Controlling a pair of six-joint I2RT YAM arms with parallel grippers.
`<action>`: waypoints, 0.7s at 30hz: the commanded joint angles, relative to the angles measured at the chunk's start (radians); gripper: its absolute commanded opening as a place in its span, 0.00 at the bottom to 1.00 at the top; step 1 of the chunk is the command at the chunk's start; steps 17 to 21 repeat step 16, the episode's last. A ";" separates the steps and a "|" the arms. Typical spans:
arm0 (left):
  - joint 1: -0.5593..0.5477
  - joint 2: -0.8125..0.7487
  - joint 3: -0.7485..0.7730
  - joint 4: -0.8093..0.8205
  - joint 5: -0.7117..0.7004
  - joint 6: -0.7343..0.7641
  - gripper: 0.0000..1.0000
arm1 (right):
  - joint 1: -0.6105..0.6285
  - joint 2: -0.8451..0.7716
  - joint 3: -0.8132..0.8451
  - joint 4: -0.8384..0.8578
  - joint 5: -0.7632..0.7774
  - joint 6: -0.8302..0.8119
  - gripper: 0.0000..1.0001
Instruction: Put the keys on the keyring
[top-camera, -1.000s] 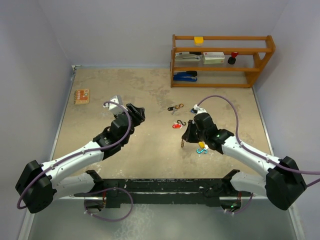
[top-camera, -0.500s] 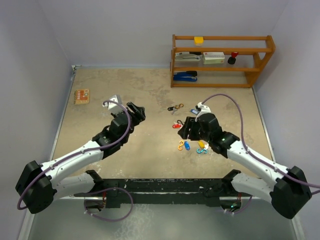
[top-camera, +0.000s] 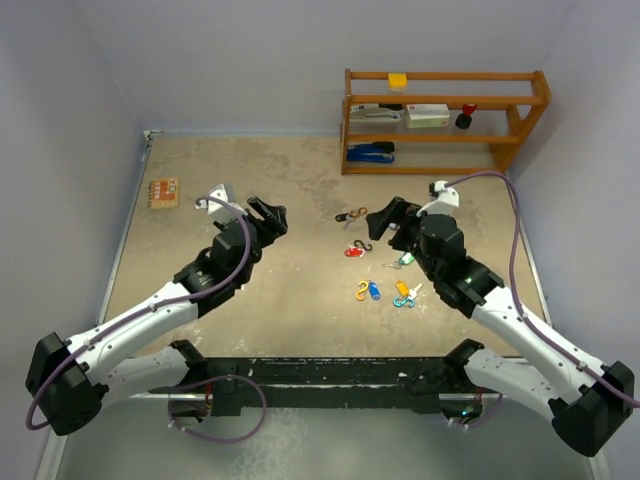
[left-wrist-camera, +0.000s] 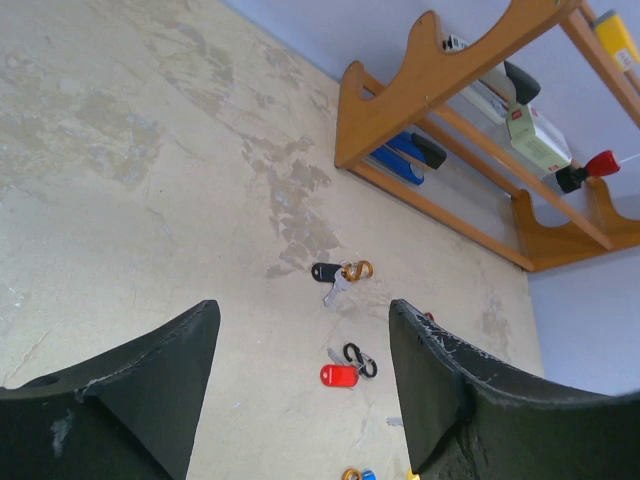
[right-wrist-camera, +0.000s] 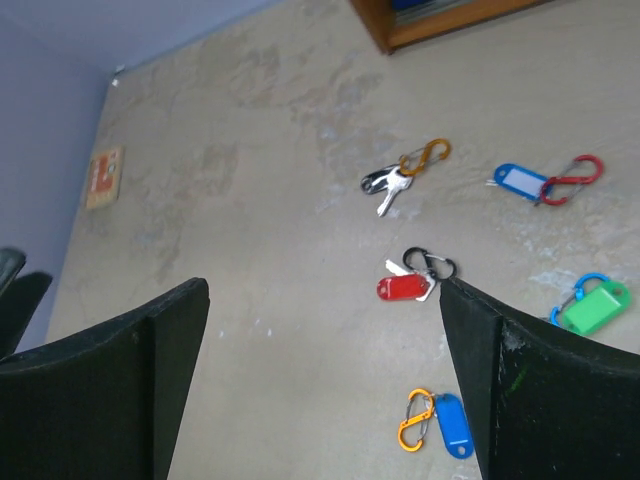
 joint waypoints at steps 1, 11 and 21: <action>0.004 -0.047 0.056 -0.019 -0.056 0.006 0.66 | 0.001 -0.045 0.014 0.024 0.268 0.139 1.00; 0.006 -0.039 0.198 -0.133 -0.170 0.043 0.66 | 0.001 -0.254 -0.119 0.051 0.348 0.111 1.00; 0.005 -0.088 0.154 -0.073 -0.160 0.069 0.68 | 0.002 -0.267 -0.123 0.030 0.303 0.083 1.00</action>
